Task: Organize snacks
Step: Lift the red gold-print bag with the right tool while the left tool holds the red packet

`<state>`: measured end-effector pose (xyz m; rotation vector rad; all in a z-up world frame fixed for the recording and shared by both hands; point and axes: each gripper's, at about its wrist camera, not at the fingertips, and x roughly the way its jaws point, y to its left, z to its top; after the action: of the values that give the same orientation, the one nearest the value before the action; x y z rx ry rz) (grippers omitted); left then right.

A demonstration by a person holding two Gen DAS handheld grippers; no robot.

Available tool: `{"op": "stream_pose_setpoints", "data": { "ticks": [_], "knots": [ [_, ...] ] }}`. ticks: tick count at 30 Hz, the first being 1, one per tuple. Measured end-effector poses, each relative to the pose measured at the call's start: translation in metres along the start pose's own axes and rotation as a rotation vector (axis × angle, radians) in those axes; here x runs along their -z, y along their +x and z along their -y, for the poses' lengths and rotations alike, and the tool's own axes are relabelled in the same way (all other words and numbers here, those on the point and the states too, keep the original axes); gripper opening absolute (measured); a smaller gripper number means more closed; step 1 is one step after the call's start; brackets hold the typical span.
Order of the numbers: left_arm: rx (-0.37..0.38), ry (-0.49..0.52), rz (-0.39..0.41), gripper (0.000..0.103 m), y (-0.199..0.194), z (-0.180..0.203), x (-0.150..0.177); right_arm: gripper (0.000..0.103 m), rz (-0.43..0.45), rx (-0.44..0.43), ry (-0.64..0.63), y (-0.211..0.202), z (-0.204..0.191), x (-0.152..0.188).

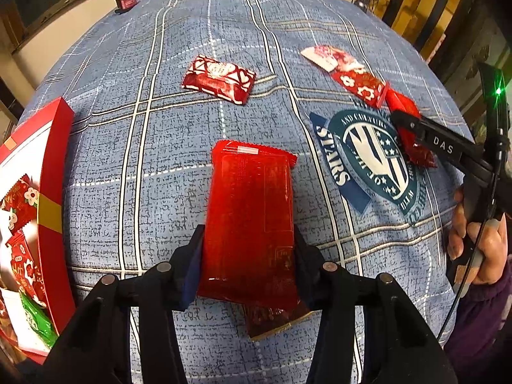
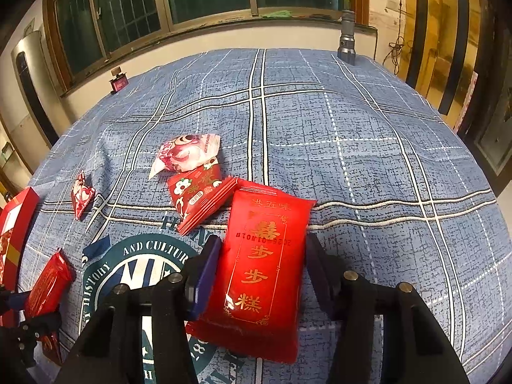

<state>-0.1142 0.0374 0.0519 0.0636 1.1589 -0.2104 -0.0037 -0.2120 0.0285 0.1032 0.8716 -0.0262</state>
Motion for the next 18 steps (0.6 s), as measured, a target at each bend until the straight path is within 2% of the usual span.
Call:
{"op": "stream_pose_setpoints", "data": {
  "ticks": [3,5,11,14,18],
  "knots": [
    [0.009,-0.010,0.020,0.047,-0.002,-0.006,-0.003,0.053,0.004,-0.017,0.016,0.000,0.004,0.000],
    [0.010,-0.020,0.034,0.046,-0.001,0.007,-0.010,0.053,0.006,-0.024,0.022,-0.001,0.005,0.000],
    [-0.039,-0.014,0.116,0.046,-0.017,0.008,-0.012,0.052,0.010,-0.078,0.069,-0.003,0.014,0.001],
    [-0.059,-0.021,0.169,0.046,-0.035,0.004,-0.007,0.052,0.002,-0.165,0.148,-0.004,0.028,0.000],
    [-0.078,-0.036,0.243,0.047,-0.058,-0.005,0.000,0.052,-0.016,-0.336,0.295,-0.003,0.052,0.000]
  ]
}}
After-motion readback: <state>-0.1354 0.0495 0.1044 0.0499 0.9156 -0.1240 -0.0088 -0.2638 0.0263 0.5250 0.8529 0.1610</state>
